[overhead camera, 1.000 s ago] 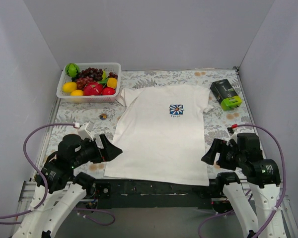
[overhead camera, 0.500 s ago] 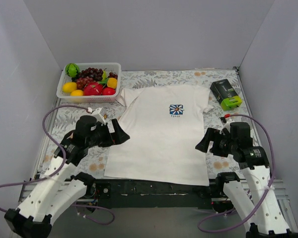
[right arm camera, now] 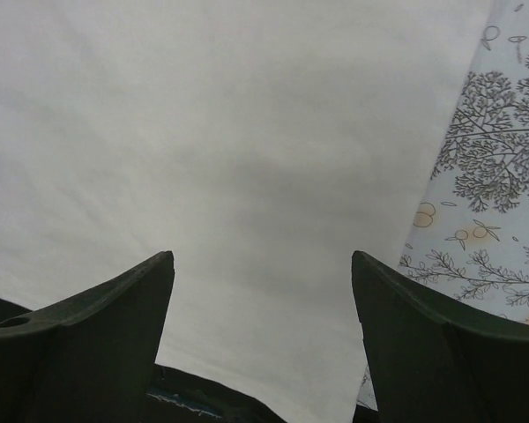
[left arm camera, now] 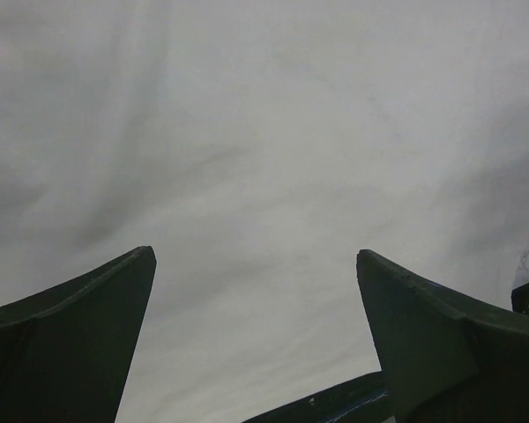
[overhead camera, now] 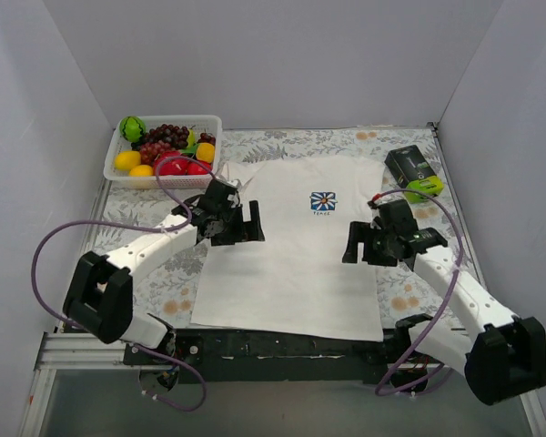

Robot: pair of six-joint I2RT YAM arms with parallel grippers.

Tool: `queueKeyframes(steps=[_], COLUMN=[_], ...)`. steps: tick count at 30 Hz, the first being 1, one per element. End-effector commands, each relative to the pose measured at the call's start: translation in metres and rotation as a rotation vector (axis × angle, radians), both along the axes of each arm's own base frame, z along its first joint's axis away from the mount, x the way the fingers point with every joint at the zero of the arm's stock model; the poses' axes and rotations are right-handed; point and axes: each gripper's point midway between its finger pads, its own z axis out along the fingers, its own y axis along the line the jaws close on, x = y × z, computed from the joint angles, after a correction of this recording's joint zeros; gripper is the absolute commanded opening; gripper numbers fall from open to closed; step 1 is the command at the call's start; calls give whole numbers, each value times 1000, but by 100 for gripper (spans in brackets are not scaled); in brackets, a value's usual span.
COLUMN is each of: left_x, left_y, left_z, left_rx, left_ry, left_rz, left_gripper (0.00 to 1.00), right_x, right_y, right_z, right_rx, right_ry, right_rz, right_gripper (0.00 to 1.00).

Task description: Pin the brooch onto the clothing

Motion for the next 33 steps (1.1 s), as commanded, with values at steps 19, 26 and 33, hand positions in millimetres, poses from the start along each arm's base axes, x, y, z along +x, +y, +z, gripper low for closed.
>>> queueKeyframes(steps=[19, 26, 33], left_x=[-43, -67, -91], left_y=[6, -9, -14], left_z=[-95, -103, -111], left_rx=[203, 201, 189], left_ry=[254, 296, 340], left_rz=[44, 1, -9], left_gripper=[98, 98, 98], right_x=[20, 15, 8], right_y=[3, -23, -46], right_z=[-85, -94, -93], right_rx=[-288, -279, -313], right_ry=[172, 222, 240], right_rz=[32, -45, -101], right_gripper=[95, 96, 96])
